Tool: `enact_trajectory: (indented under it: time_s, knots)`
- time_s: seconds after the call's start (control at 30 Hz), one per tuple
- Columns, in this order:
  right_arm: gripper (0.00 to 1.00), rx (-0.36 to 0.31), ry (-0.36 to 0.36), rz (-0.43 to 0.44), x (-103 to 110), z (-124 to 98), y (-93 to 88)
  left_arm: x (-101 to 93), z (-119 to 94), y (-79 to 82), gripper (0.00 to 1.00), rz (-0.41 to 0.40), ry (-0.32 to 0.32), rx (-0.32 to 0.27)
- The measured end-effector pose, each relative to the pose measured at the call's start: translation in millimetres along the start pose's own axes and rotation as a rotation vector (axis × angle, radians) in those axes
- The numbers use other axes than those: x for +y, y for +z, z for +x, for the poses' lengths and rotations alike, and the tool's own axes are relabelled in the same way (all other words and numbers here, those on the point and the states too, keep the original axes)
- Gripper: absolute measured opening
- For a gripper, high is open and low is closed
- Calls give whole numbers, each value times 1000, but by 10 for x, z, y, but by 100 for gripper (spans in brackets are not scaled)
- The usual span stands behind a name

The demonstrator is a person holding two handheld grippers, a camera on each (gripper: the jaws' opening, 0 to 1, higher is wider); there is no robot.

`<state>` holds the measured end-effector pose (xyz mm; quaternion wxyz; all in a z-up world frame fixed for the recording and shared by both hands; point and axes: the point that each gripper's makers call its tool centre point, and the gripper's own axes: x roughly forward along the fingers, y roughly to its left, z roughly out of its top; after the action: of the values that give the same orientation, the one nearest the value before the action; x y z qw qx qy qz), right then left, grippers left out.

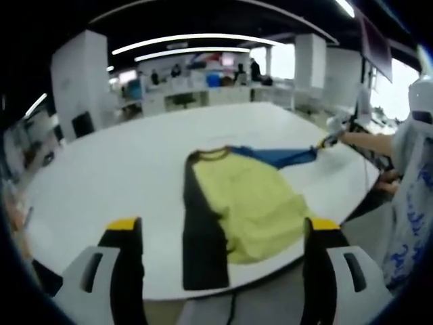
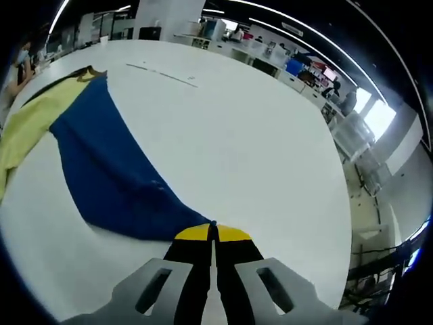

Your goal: Fold the garment on the visible template until the final outline fits inside the template.

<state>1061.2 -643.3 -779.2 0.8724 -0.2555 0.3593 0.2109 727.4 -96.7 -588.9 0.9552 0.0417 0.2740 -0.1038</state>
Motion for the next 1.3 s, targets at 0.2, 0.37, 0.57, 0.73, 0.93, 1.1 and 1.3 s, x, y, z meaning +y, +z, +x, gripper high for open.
enact_trajectory:
  time_s: [0.2, 0.37, 0.57, 0.73, 0.93, 1.1, 1.3]
  knots:
    - [3, -17, -18, -16, 30, -97, 20, -13, -2, 24, 94, 6, -4, -6]
    - [11, -35, -26, -37, 23, -177, 59, -24, 12, 48, 94, 13, -11, -9]
    - [9, -87, -11, -30, 111, -339, 229, -41, 38, 67, 93, 19, -22, -11]
    - [10, -102, 20, -115, 282, -293, 325, -42, 47, 74, 93, 21, -27, -13]
    - [8, -122, 70, -64, 409, -255, 422, -19, 1, 45, 92, 15, -14, -13]
    - [9, -129, 98, -55, 544, -227, 510, -4, -16, -1, 91, 5, -3, -5]
    - [11, -126, 107, -47, 563, -164, 521, 3, -18, -22, 91, 2, 0, 0]
